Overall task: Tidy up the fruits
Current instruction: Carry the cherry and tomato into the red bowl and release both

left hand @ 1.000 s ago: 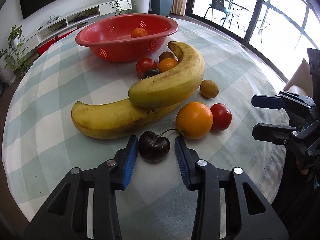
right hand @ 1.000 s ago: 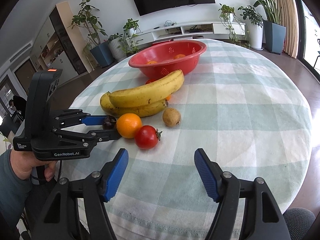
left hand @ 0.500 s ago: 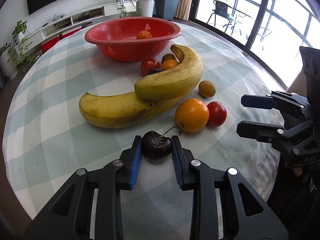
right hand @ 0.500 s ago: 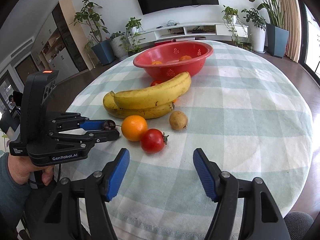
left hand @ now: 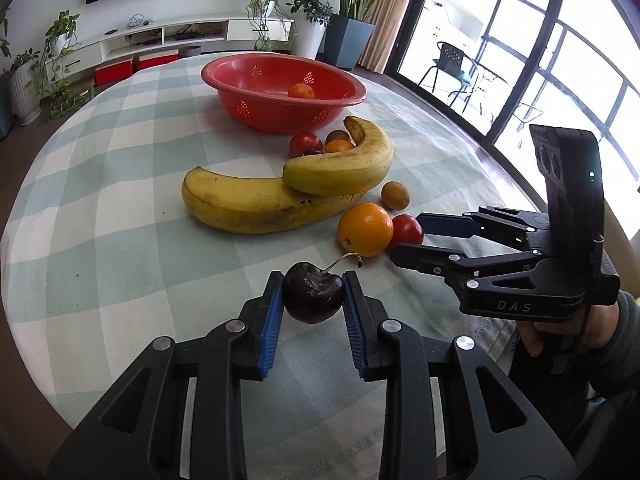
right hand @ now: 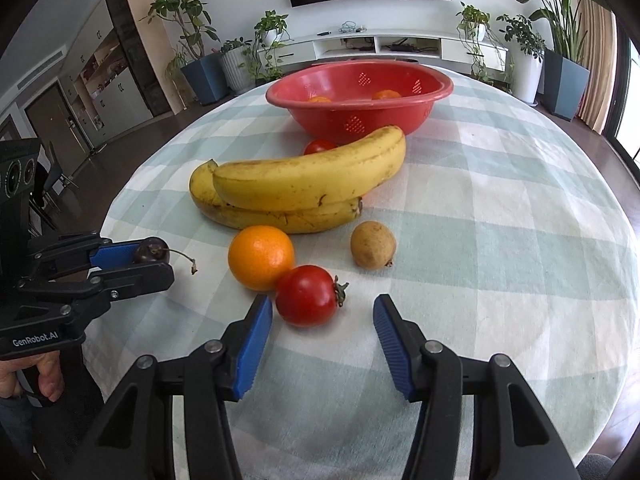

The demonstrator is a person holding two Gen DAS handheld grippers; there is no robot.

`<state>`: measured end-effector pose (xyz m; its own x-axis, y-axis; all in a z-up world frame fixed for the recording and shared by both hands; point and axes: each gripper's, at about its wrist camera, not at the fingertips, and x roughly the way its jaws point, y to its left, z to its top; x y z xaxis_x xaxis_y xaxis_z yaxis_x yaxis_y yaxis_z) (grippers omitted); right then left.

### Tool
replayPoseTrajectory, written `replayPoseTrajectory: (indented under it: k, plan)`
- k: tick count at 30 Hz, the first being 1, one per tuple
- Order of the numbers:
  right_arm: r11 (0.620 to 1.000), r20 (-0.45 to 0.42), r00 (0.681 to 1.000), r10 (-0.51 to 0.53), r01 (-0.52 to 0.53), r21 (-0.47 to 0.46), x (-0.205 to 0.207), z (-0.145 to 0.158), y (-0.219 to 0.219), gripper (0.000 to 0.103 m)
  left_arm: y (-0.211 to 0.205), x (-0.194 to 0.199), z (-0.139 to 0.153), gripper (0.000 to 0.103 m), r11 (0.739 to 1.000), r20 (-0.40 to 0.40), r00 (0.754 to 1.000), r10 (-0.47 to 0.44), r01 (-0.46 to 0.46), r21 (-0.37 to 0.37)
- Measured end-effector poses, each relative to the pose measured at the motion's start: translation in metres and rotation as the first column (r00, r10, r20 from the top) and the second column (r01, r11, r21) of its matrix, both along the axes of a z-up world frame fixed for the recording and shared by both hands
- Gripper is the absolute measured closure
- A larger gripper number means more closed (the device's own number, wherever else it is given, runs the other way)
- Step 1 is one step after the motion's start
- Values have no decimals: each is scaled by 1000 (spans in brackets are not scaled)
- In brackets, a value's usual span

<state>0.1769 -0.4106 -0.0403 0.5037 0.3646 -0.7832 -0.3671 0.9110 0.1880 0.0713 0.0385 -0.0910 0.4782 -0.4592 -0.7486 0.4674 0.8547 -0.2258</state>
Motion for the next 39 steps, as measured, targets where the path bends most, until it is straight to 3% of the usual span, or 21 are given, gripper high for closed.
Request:
replayPoseTrajectory:
  k: [6, 12, 29, 39]
  plan:
    - [998, 21, 999, 40, -39, -43, 5, -1, 11, 61, 3, -4, 0, 76, 1000, -2, 1000, 7, -7, -12]
    - [997, 30, 998, 53, -51, -54, 3, 0, 13, 63, 4, -6, 0, 76, 1000, -1, 1000, 10, -10, -17]
    - [998, 26, 999, -39, 37, 57, -12, 20, -35, 65, 6, -2, 11, 76, 999, 10, 999, 30, -30, -27]
    - [987, 59, 990, -127, 120, 105, 0, 45, -75, 65, 17, 33, 56, 76, 999, 83, 996, 44, -42, -25]
